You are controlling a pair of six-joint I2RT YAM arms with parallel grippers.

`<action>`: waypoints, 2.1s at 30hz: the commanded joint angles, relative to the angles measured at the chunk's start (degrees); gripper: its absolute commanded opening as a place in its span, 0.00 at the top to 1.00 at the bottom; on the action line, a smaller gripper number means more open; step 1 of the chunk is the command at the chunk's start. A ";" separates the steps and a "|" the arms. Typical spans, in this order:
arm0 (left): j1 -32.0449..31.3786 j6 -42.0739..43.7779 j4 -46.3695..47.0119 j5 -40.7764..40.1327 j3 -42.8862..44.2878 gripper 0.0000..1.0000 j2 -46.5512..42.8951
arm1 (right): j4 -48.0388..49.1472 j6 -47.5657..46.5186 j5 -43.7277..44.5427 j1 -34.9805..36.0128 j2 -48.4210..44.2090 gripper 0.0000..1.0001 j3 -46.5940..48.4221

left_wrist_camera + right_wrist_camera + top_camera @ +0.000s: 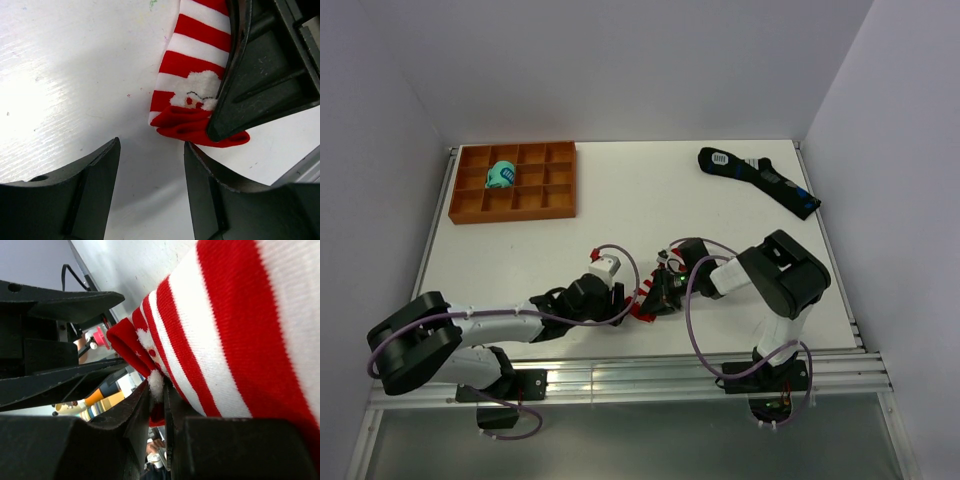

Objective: Roll the socks
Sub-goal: Roll the sock at the center of the board.

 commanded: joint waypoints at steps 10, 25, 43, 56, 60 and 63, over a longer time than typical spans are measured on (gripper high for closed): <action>-0.89 4.66 8.57 -0.26 0.91 0.38 3.61 | -11.87 -0.75 -1.17 -2.22 3.98 0.78 -0.82; -1.15 5.10 5.25 -1.13 6.43 0.39 9.41 | -14.33 -2.60 -0.91 -2.75 4.60 0.78 -0.11; -3.79 1.15 -3.02 -2.99 11.54 0.94 17.06 | -18.45 -4.35 5.41 -2.75 1.79 0.72 1.29; -3.35 -5.79 -23.57 -0.61 21.56 1.00 20.23 | -22.59 -7.34 26.40 -2.66 -16.47 0.60 -0.46; -2.21 -7.20 -26.84 -0.17 22.09 1.00 18.74 | -16.71 -6.65 29.41 -2.75 -22.11 0.60 -4.58; -0.63 -7.21 -28.95 2.63 22.09 1.00 17.77 | -11.18 -6.20 30.03 -2.66 -26.77 0.60 -7.66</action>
